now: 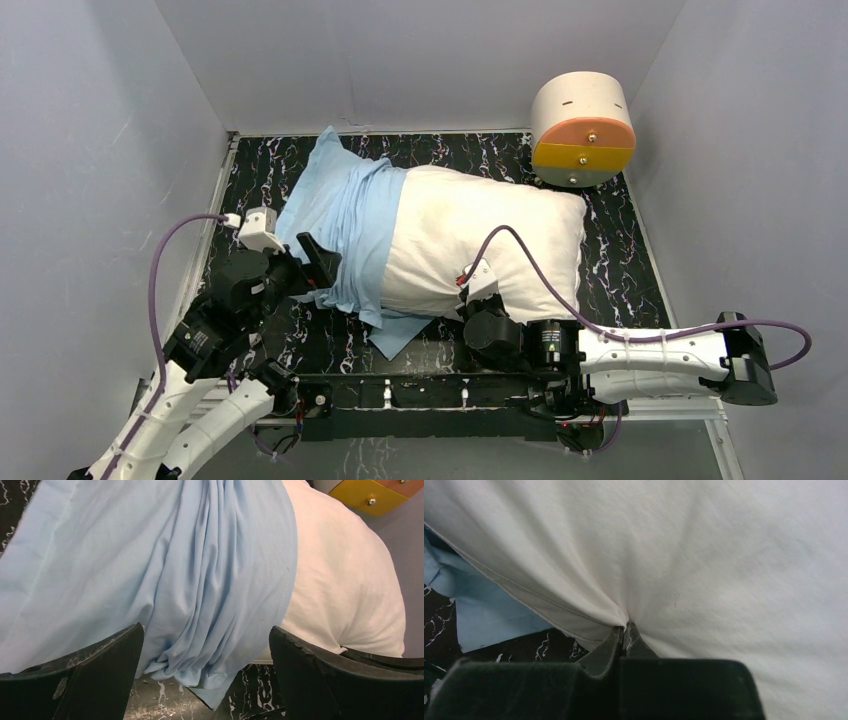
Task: Remove the pillowcase from the pillow
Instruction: Remove the pillow from the pillowcase.
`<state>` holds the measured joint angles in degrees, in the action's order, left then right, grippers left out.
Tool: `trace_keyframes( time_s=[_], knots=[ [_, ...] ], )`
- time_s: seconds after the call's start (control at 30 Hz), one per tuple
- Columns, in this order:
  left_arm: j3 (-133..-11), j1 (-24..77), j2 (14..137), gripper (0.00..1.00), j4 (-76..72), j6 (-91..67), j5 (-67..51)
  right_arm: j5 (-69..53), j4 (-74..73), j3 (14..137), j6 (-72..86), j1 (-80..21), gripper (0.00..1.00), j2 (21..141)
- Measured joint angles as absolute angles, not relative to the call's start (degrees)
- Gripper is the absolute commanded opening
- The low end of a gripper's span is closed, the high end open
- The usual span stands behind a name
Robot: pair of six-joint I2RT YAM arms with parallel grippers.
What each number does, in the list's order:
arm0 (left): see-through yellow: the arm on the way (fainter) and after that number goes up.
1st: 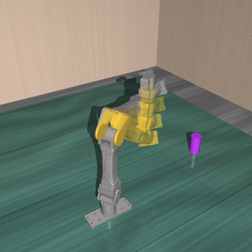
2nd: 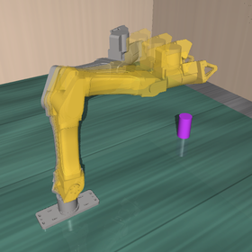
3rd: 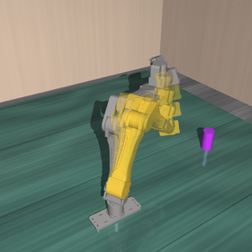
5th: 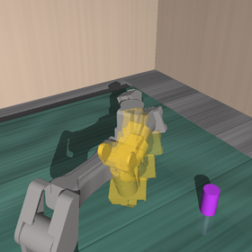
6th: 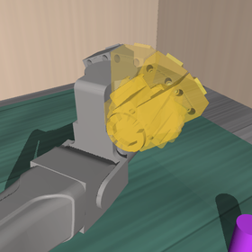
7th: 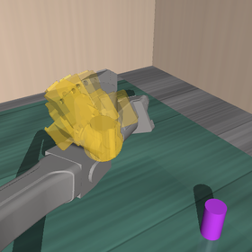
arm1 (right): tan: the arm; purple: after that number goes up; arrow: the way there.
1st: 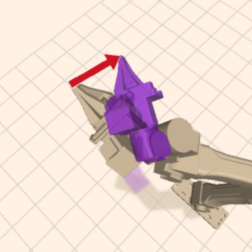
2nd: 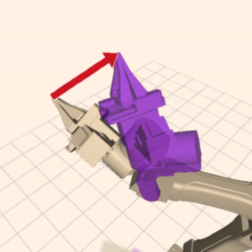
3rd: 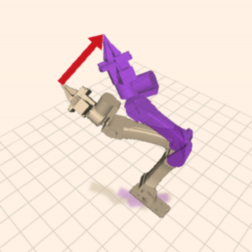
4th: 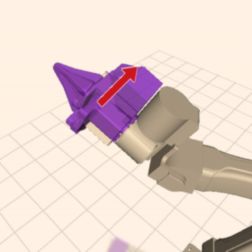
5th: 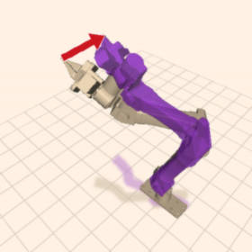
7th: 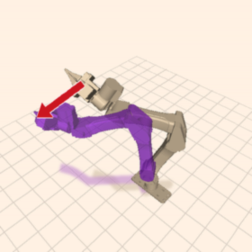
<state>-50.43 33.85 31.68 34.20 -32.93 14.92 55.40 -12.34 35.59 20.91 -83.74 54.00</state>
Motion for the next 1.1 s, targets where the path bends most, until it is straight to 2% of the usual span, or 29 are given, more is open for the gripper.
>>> trace_keyframes(
  time_s=[0.27,0.33,0.47,0.5,0.57,0.63,0.7,0.73,0.77,0.8,0.83,0.87,0.93,1.1],
  knots=[
    [-52.64,33.85,41.56,0.98,36.86,-28.69,15.64,58.24,-19.55,35.09,31.94,-82.11,0.0,51.18],
    [-52.53,33.85,45.56,0.91,36.34,-28.51,15.35,56.75,-24.38,36.64,37.01,-77.8,0.0,50.48],
    [-51.75,33.93,50.06,0.54,34.3,-28.69,13.13,55.53,-33.54,39.9,43.53,-68.58,0.0,47.57],
    [-51.57,33.98,50.28,0.45,33.71,-28.75,12.78,54.94,-34.81,40.07,43.88,-67.59,0.0,45.67],
    [-51.13,33.98,50.0,0.17,32.97,-29.06,13.17,53.56,-35.97,40.07,43.88,-67.33,0.0,42.74],
    [-50.57,33.98,48.51,0.0,33.04,-29.69,15.2,52.03,-36.8,40.07,44.03,-67.4,0.0,40.69],
    [-49.6,34.0,44.91,0.0,34.17,-31.33,18.61,51.83,-38.35,40.21,45.5,-67.37,0.0,41.04],
    [-49.3,33.98,41.54,0.14,36.18,-32.23,21.74,52.34,-40.01,41.23,47.07,-67.4,0.0,42.7],
    [-49.3,34.0,39.38,0.54,37.5,-32.69,23.83,53.19,-41.34,42.04,48.84,-67.42,0.0,44.23],
    [-49.32,34.04,37.67,0.77,39.05,-32.62,25.52,53.8,-42.13,42.48,49.95,-67.46,0.0,45.23],
    [-49.41,33.95,36.03,0.84,40.82,-32.21,28.01,54.74,-43.09,42.94,50.81,-67.48,0.0,46.24],
    [-49.76,33.76,34.94,0.88,41.67,-31.57,28.77,55.2,-43.62,42.98,50.63,-67.46,0.0,46.68],
    [-52.97,33.45,34.15,0.9,41.63,-30.2,24.14,54.48,-42.5,42.89,47.51,-67.26,0.0,46.52],
    [-55.35,33.45,40.1,0.89,31.51,-32.47,-4.75,49.41,-36.88,41.34,41.41,-66.74,0.0,45.6]
  ],
)
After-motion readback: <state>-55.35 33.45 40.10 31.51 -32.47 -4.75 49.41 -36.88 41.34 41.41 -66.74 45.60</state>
